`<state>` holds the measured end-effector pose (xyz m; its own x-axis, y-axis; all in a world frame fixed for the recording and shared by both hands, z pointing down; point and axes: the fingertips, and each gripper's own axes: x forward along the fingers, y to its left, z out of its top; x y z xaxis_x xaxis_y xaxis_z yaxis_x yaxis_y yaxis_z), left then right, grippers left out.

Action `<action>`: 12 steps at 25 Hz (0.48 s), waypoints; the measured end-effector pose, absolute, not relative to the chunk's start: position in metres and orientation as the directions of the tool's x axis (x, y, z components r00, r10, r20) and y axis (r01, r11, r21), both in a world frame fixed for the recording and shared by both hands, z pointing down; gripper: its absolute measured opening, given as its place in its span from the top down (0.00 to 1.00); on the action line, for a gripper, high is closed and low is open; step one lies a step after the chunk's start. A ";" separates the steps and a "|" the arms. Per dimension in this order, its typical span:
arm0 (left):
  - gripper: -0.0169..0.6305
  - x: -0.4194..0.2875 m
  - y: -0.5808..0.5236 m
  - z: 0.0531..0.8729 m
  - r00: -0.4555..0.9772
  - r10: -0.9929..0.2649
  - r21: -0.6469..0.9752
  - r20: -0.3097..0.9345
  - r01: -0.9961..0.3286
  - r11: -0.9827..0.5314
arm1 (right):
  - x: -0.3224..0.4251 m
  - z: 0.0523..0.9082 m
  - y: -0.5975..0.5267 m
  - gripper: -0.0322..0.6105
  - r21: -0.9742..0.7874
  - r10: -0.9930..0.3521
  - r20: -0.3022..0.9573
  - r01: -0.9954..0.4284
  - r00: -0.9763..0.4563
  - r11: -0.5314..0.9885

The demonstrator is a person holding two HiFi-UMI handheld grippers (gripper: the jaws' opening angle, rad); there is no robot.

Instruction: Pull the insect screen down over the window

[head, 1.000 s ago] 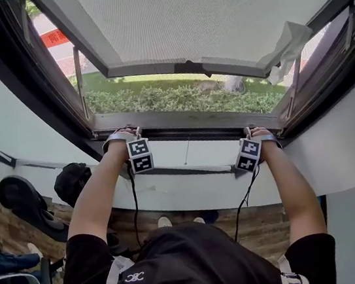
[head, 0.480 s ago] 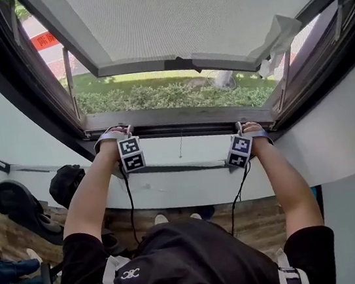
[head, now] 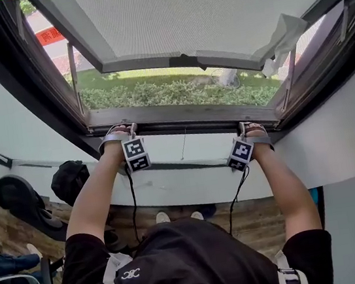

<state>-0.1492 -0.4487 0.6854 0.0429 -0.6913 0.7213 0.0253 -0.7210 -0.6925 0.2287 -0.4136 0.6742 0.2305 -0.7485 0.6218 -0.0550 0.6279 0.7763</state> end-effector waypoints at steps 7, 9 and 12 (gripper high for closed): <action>0.90 -0.149 -0.448 0.681 0.074 -0.750 -0.751 0.657 -0.026 -0.660 | 0.229 0.672 -0.414 0.90 0.806 -0.780 0.592 -0.108 0.205 0.583; 0.88 -0.152 -0.448 0.682 0.076 -0.753 -0.751 0.653 -0.062 -0.658 | 0.230 0.672 -0.412 0.89 0.804 -0.781 0.595 -0.143 0.192 0.577; 0.82 -0.153 -0.443 0.675 0.105 -0.762 -0.755 0.639 -0.107 -0.647 | 0.229 0.672 -0.406 0.83 0.784 -0.768 0.618 -0.207 0.166 0.585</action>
